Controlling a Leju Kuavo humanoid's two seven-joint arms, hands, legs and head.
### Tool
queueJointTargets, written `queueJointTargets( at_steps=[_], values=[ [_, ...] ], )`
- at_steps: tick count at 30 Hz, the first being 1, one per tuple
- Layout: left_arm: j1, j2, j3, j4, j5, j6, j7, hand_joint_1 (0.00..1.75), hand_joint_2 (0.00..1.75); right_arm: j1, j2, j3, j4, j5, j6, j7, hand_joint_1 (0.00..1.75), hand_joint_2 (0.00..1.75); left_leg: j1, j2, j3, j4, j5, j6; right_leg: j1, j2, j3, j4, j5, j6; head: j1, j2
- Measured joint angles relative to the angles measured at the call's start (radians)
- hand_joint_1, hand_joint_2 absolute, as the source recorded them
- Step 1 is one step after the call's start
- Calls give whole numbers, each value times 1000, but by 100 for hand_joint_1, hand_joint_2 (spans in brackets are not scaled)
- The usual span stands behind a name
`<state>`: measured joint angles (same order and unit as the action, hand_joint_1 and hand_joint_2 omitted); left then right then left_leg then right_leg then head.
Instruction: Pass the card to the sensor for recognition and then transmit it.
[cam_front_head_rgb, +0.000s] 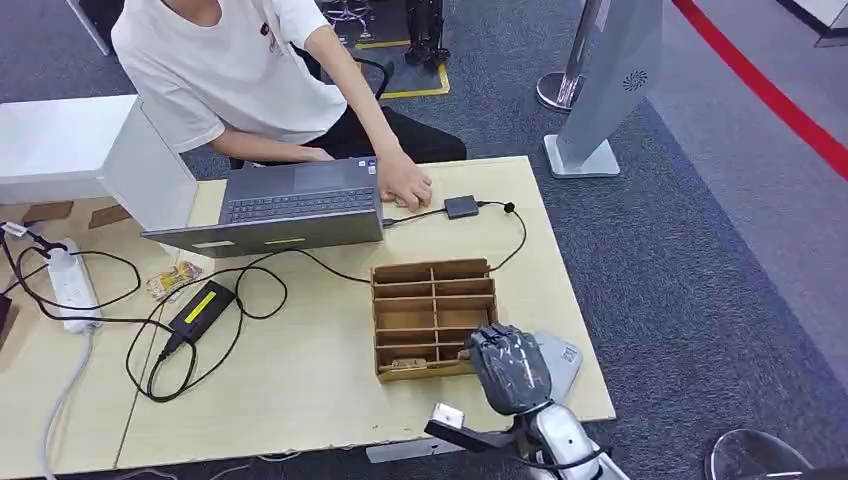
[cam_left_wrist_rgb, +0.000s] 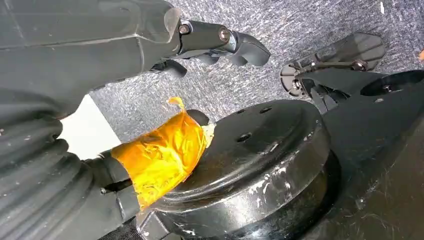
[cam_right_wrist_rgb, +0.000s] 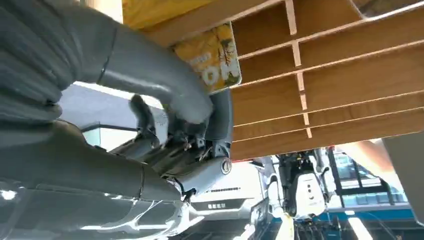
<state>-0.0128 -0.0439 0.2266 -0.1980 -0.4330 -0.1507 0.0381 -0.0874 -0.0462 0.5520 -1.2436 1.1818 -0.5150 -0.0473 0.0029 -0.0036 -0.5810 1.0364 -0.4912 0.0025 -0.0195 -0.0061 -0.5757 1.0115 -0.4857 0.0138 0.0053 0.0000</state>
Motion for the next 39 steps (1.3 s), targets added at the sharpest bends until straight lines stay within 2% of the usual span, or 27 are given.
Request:
queueJointTargets(
  at_steps=[8, 26, 39],
  values=[
    [0, 0, 1, 0, -1, -24, -11, 0, 175, 0, 5, -2, 3, 8, 3, -2, 175, 175, 0, 0, 0, 0, 0, 0, 0, 0, 0, 0, 0, 0, 0, 0],
    [0, 0, 15, 0, -6, -11, -9, 0, 175, 1, 11, -10, 5, 11, -2, -6, 175, 175, 0, 0, 0, 0, 0, 0, 0, 0, 0, 0, 0, 0, 0, 0],
    [0, 0, 16, 0, -16, -9, -7, 0, 175, -15, 11, -34, -55, 8, -21, -8, 175, 175, 0, 0, 0, 0, 0, 0, 0, 0, 0, 0, 0, 0, 0, 0]
  ],
)
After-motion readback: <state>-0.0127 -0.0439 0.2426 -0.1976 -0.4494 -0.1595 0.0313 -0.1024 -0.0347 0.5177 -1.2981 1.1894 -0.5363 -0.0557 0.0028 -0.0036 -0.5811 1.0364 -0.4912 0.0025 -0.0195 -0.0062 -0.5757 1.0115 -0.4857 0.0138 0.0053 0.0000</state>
